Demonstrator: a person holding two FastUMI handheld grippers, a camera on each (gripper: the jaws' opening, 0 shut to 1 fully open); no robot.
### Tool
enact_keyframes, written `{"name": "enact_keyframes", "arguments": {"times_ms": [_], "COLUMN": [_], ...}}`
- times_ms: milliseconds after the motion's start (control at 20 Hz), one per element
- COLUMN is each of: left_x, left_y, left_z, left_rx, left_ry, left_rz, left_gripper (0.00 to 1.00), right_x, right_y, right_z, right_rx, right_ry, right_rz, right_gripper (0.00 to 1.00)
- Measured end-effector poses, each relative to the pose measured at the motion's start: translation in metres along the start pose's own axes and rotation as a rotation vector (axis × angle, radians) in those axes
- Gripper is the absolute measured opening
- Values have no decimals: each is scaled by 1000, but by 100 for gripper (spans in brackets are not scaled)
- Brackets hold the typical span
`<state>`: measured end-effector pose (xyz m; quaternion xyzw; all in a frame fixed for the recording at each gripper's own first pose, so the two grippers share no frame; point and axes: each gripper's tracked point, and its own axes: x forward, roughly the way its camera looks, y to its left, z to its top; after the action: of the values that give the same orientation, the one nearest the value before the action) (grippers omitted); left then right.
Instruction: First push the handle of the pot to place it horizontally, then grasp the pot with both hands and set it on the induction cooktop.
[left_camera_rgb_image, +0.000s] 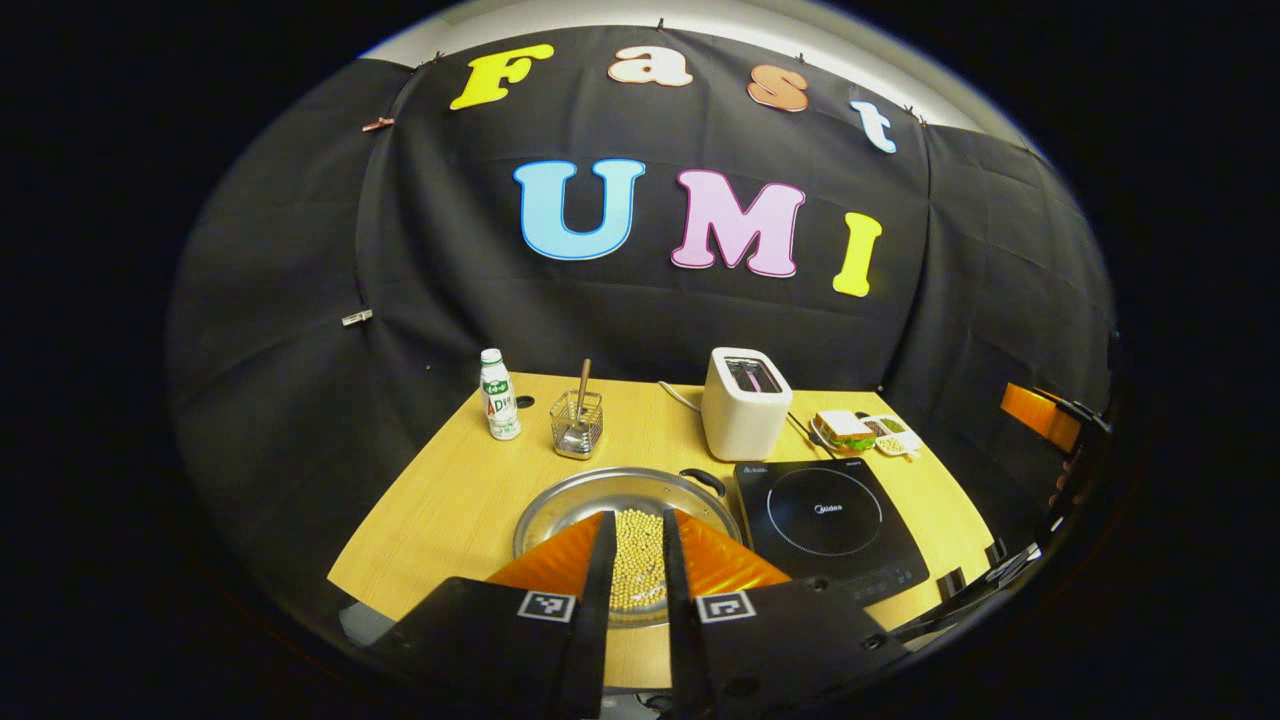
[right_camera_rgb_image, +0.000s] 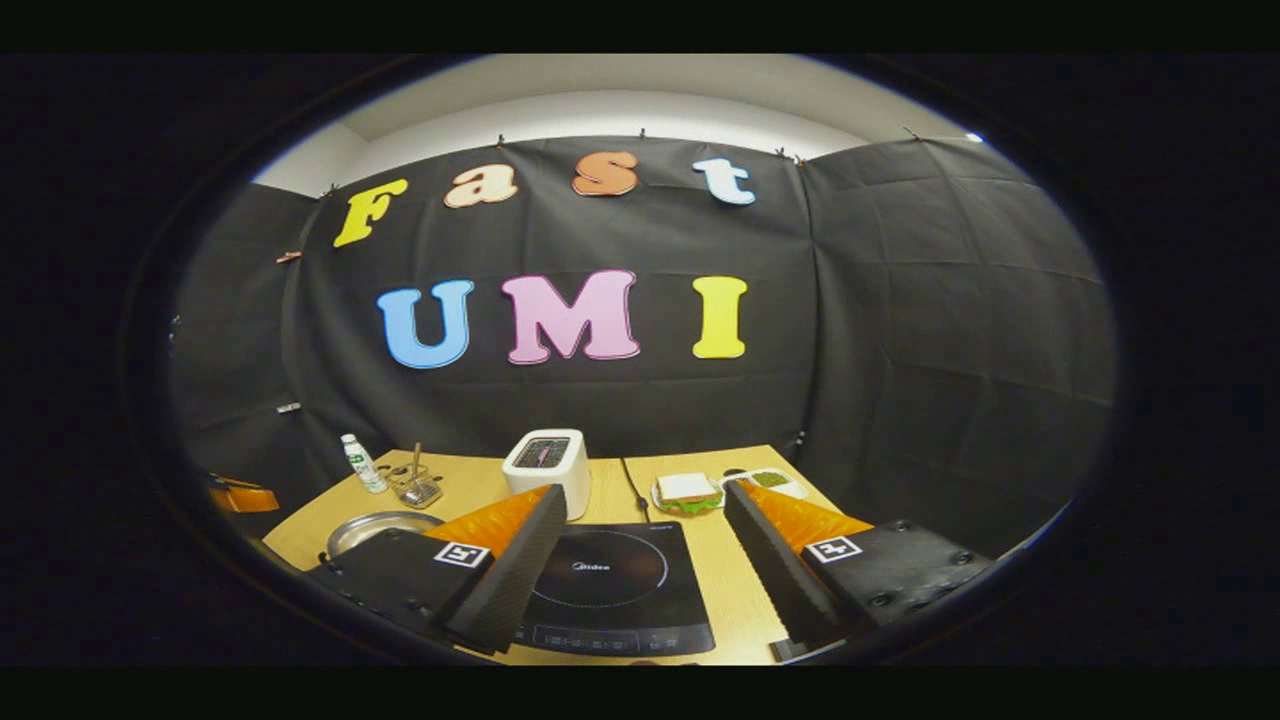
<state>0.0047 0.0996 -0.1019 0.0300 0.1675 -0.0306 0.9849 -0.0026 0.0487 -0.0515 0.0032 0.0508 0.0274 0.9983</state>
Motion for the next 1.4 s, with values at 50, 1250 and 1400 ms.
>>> {"name": "enact_keyframes", "arguments": {"times_ms": [50, 1250, 1400], "left_x": [0, 54, 59], "left_y": [2, 43, 40], "left_z": [-6, -170, -183], "left_rx": [8, 43, 80], "left_ry": [13, 356, 408], "left_rz": [-10, -308, -343], "left_gripper": [24, 5, 5], "right_x": [0, -33, -42], "right_y": [2, 28, 24], "right_z": [-3, -46, -55], "right_rx": [-1, 30, 19], "right_ry": [7, 60, 76], "right_rz": [0, -71, -99], "right_gripper": [98, 99, 99]}}
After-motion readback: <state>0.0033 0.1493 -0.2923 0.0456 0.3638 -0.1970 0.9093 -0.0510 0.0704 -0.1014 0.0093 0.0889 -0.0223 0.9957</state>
